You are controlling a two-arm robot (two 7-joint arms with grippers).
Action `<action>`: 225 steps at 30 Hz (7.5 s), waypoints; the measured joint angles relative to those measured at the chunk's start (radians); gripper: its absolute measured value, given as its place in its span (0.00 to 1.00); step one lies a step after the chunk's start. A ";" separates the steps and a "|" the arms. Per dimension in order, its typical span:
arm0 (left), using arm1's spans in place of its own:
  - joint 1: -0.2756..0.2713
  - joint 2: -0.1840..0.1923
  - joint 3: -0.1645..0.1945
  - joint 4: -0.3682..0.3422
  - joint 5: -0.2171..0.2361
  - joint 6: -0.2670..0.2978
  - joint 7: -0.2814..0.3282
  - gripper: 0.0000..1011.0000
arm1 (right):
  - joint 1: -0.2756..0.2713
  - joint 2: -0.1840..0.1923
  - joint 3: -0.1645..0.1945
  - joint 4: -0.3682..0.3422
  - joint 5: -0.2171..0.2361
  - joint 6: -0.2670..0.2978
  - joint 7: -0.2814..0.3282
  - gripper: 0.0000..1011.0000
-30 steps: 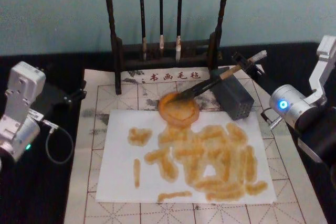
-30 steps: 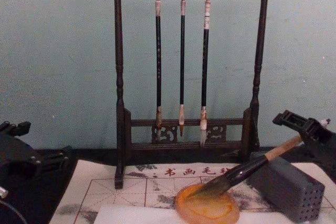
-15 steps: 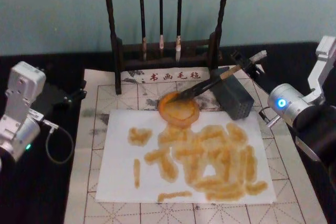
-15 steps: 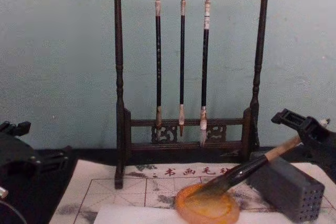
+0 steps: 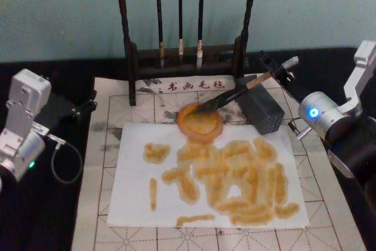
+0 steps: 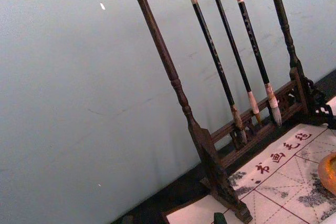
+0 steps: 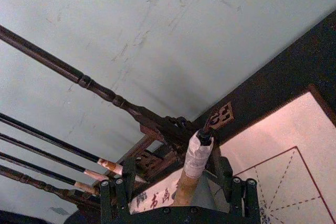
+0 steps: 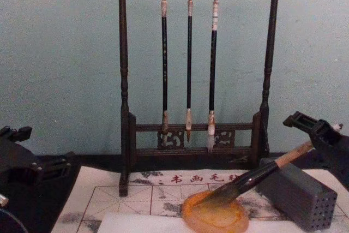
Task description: Pick up the brush from the inkstone, write on the paper, then place the brush back to its original position.
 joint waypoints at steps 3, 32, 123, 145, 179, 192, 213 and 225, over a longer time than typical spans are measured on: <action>0.000 0.000 0.000 0.000 0.000 0.000 0.000 0.99 | 0.003 0.002 -0.003 0.003 0.009 -0.004 -0.004 0.99; 0.000 0.000 0.000 0.000 0.000 0.000 0.000 0.99 | 0.020 0.013 -0.021 0.020 0.047 -0.012 -0.020 0.95; 0.000 0.000 0.000 0.000 0.000 0.000 0.000 0.99 | 0.080 0.092 -0.150 -0.019 -0.215 -0.157 0.167 0.18; 0.000 0.000 0.000 0.000 0.000 0.000 0.000 0.99 | 0.051 0.085 -0.099 -0.057 -0.287 -0.165 0.149 0.18; 0.000 0.000 0.000 0.000 0.000 0.000 0.000 0.99 | -0.050 0.254 -0.178 -0.323 -0.390 -0.170 0.497 0.18; 0.000 0.000 0.000 0.000 0.000 0.000 0.000 0.99 | -0.008 0.255 -0.260 -0.316 -0.450 -0.183 0.563 0.18; 0.000 0.000 0.000 0.000 0.000 0.000 0.000 0.99 | -0.049 0.294 -0.303 -0.388 -0.427 -0.199 0.637 0.18; 0.000 0.000 0.000 0.000 0.000 0.000 0.000 0.99 | -0.065 0.321 -0.323 -0.415 -0.422 -0.195 0.646 0.18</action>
